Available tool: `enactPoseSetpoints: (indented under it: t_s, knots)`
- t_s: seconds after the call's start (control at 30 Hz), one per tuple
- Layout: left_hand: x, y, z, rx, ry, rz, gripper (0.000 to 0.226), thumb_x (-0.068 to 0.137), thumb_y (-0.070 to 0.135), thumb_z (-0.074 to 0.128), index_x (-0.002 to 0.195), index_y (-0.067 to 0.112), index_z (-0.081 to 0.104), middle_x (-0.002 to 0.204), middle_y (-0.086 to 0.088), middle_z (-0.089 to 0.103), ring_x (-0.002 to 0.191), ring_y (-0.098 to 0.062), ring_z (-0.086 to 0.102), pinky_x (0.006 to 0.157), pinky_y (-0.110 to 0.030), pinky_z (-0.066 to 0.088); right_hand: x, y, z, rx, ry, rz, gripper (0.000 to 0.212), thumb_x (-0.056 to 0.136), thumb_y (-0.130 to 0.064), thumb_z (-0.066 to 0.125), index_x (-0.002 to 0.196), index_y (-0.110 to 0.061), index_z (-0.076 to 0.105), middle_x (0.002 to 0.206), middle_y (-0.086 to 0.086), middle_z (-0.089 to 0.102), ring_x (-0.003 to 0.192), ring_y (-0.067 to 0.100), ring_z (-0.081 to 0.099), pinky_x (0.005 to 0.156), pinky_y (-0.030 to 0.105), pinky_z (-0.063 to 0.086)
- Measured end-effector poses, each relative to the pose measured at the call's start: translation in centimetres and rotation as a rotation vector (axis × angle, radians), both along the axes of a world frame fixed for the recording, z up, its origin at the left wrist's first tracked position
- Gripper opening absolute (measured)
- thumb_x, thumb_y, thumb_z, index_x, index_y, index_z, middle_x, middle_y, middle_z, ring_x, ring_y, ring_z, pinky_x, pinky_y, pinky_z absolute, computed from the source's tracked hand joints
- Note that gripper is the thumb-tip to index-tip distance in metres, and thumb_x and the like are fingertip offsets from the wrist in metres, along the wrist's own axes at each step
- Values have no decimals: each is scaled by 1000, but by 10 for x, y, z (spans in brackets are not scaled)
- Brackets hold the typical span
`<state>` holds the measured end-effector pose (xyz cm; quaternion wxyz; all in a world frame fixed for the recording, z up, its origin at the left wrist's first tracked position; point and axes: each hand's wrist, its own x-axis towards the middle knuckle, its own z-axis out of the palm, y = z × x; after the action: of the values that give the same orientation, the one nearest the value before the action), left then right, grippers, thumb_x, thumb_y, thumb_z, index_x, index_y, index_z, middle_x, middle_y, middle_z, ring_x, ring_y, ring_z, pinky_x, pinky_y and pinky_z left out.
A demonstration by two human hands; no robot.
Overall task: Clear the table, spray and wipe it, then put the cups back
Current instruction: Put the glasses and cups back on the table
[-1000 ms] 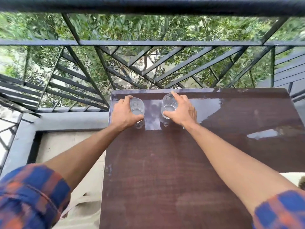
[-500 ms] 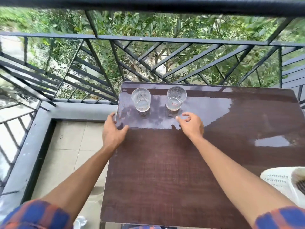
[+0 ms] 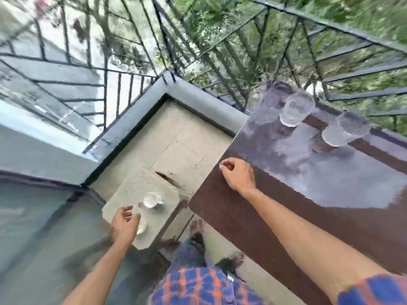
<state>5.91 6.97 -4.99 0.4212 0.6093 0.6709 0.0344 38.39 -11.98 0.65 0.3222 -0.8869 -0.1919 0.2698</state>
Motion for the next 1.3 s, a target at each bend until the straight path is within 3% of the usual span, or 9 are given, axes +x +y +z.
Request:
enactPoseSetpoints:
  t_s: [0.13, 0.23, 0.33, 0.43, 0.67, 0.83, 1.0, 1.13, 1.3]
  knots:
    - [-80, -2, -52, -105, 71, 170, 69, 50, 48, 76, 110, 17, 60, 101, -16, 69, 96, -37, 69, 88, -49, 55, -55, 68, -4, -22, 65, 354, 16, 88, -29, 64, 100, -29, 75, 84, -6, 71, 83, 14, 65, 73, 27, 47]
    - [-91, -9, -40, -144, 81, 213, 72, 70, 21, 89, 132, 8, 55, 127, -19, 63, 115, -34, 63, 98, -45, 50, -95, 116, -27, -96, 105, 612, 23, 84, -30, 63, 105, -31, 72, 85, -11, 69, 85, 13, 65, 82, 35, 54]
    - [-94, -2, -51, -188, 71, 222, 80, 70, 9, 90, 139, 7, 50, 136, -18, 57, 125, -32, 56, 103, -39, 44, -125, 155, -53, -212, 135, 783, 42, 79, -29, 71, 120, -32, 67, 103, -7, 68, 97, 14, 64, 88, 35, 53]
    - [-94, 9, -74, -208, 119, 147, 91, 64, 15, 93, 142, 11, 47, 142, -17, 53, 130, -35, 51, 106, -38, 40, -151, 187, -89, -310, 117, 874, 67, 73, -26, 78, 136, -30, 57, 130, 3, 61, 120, 22, 58, 99, 38, 49]
    - [-88, 32, -136, -137, 104, -41, 109, 63, 24, 91, 155, 18, 32, 154, -11, 38, 139, -34, 38, 115, -39, 31, -194, 231, -184, -474, 51, 995, 109, 60, -37, 87, 149, -47, 25, 147, 0, 37, 133, 28, 43, 100, 53, 50]
    - [-91, 33, -166, -62, 92, -117, 100, 64, 26, 88, 151, 25, 38, 147, -7, 44, 136, -31, 41, 113, -39, 32, -212, 234, -215, -475, -96, 1042, 84, 77, -20, 77, 148, -38, 35, 144, 3, 39, 127, 31, 44, 90, 44, 51]
    - [-93, 27, -166, 3, 84, -158, 81, 67, 28, 84, 140, 21, 50, 134, -3, 56, 126, -29, 51, 108, -38, 39, -209, 228, -211, -392, -84, 918, 52, 80, -27, 69, 128, -32, 50, 125, 1, 53, 113, 30, 54, 85, 40, 48]
    - [-92, 37, -146, 50, 23, -106, 78, 65, 28, 84, 136, 22, 52, 131, -2, 57, 122, -27, 53, 107, -38, 41, -202, 233, -177, -277, 35, 661, 53, 74, -40, 70, 124, -36, 53, 119, -3, 61, 107, 26, 60, 86, 36, 49]
    - [-58, 60, -79, 145, -40, -91, 73, 66, 32, 86, 130, 27, 52, 128, 0, 58, 117, -26, 53, 99, -42, 45, -160, 228, -97, -134, -14, 517, 58, 73, -40, 72, 128, -36, 53, 119, -4, 61, 104, 25, 60, 80, 33, 46]
